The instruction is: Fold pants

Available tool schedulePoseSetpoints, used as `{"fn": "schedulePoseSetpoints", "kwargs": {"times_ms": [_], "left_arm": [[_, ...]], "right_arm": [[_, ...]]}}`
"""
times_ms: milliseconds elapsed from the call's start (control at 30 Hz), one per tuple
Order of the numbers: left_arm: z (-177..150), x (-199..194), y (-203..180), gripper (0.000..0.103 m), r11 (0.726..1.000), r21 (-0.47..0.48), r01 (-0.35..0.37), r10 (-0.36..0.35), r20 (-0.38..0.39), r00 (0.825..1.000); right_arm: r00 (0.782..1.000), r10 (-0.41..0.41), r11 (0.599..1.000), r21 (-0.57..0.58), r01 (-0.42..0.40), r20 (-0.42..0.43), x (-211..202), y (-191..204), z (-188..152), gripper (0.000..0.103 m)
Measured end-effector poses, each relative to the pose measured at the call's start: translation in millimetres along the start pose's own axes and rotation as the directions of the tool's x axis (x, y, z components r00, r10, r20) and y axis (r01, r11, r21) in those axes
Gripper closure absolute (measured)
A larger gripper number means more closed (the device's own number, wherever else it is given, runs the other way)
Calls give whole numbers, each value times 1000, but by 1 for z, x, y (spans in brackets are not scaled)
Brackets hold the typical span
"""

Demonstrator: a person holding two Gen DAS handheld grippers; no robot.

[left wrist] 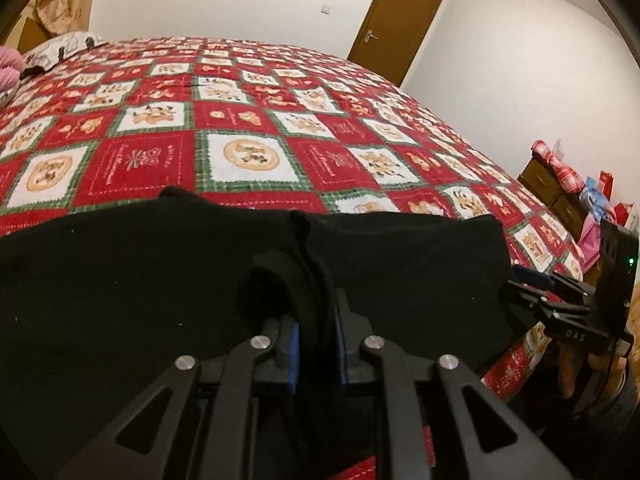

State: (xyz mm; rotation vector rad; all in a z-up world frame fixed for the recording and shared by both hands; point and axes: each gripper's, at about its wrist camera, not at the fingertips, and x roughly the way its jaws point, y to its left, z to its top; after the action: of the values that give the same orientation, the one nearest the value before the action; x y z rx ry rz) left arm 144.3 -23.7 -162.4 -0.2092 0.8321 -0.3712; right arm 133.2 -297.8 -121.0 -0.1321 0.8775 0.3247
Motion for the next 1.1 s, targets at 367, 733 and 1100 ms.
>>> {"fn": "schedulePoseSetpoints", "kwargs": {"times_ms": [367,733,1100], "left_arm": [[3,-66,39,28,965,100,-242,227,142,963],[-37,-135,218,28,870,-176,-461,476,51,878],[-44,-121,218,28,910,-234,-342,369,84,925]], "right_arm": [[988,-2,999,32,-2,155,-30,-4,7,46],[977,50,994,-101,-29,210,-37,39,2,46],[981,116,951,-303,-64,157,-28,114,-10,46]]}}
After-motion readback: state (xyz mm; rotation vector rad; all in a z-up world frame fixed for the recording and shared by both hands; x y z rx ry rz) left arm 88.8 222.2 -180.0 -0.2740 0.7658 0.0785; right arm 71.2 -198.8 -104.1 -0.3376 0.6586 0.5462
